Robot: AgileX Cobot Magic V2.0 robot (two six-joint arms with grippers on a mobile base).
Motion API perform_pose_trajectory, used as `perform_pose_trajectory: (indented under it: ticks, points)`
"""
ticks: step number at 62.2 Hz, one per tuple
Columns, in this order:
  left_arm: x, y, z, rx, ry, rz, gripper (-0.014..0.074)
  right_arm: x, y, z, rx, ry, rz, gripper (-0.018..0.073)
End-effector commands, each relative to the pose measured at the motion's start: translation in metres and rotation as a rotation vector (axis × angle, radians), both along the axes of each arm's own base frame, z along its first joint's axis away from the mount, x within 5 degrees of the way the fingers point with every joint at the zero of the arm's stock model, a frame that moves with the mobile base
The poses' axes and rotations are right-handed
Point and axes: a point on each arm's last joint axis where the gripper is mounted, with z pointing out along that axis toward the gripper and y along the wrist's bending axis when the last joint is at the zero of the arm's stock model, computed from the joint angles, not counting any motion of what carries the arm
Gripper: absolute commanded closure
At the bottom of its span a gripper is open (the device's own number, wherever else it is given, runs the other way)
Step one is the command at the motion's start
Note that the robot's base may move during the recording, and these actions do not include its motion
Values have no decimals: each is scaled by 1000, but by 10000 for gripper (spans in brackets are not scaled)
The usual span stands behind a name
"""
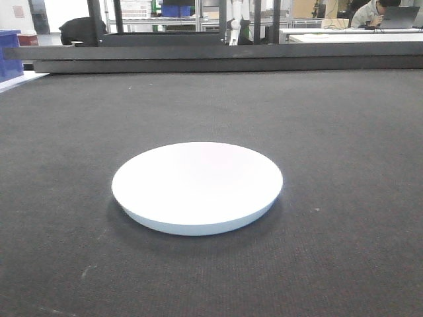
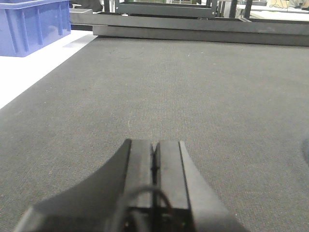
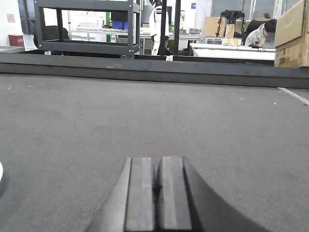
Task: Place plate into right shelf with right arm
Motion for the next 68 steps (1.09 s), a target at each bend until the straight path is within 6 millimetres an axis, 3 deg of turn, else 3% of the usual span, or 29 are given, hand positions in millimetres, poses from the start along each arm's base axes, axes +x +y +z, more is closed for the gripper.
perform_pose_trajectory:
  ticks: [1, 27, 39, 50, 59, 68]
  points:
    - [-1, 1, 5, -18, -89, 9, 724, -3, 0, 15, -10, -128, 4, 510]
    - [-1, 1, 5, -18, -89, 9, 724, -5, 1, 20, -9, -188, 7, 510]
    - [-1, 1, 5, -18, -89, 9, 724, -15, 2, 47, -7, -440, 19, 510]
    - [-1, 1, 5, -18, -89, 9, 724, -30, 1, 96, -7, -519, 13, 510]
    - [-1, 1, 5, -18, -89, 9, 724, -34, 0, 130, -6, -427, 3, 510]
    - [-1, 1, 5, -18, -89, 9, 724, -19, -1, 144, -6, -172, -11, 510]
